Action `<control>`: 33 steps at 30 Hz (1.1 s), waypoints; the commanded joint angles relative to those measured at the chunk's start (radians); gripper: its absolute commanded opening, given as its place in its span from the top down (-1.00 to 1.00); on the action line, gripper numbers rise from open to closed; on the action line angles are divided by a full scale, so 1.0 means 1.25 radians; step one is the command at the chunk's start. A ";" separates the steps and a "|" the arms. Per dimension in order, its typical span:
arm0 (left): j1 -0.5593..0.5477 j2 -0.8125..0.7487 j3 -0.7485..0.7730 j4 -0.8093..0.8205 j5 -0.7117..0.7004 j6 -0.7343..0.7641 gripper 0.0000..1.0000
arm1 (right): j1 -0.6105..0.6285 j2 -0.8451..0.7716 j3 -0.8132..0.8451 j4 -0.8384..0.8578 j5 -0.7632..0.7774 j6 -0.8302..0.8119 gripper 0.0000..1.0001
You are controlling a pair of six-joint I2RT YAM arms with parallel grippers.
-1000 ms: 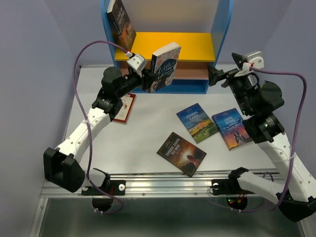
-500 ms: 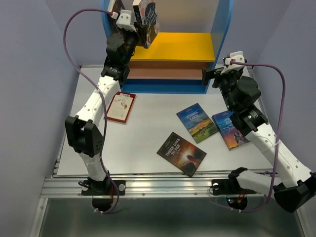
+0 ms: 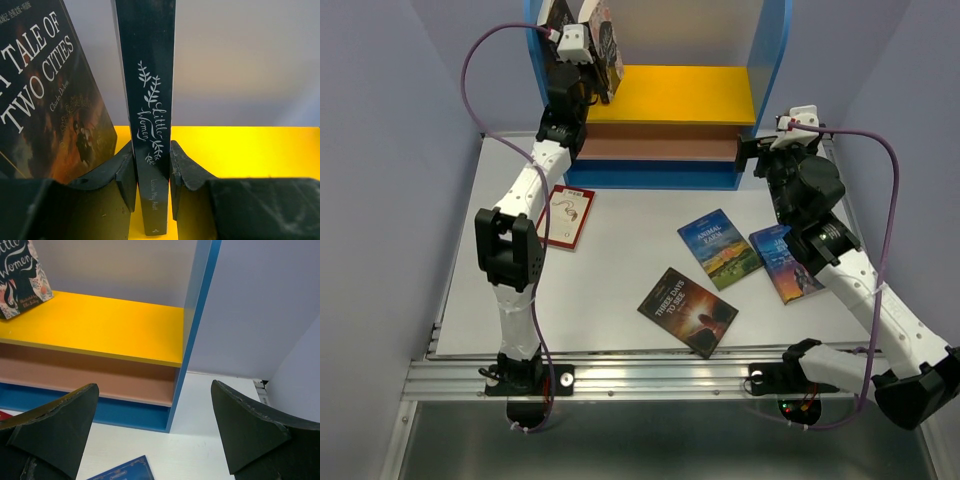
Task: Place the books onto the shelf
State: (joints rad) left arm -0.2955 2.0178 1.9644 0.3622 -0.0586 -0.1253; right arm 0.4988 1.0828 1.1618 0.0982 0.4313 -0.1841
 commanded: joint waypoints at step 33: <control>0.023 -0.106 -0.121 0.175 -0.216 0.028 0.48 | 0.003 0.011 -0.019 0.053 0.031 -0.020 -1.00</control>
State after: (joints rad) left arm -0.2802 1.9720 1.8267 0.5014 -0.2577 -0.1066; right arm 0.4988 1.1084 1.1431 0.1078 0.4568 -0.1955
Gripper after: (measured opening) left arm 0.367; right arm 0.998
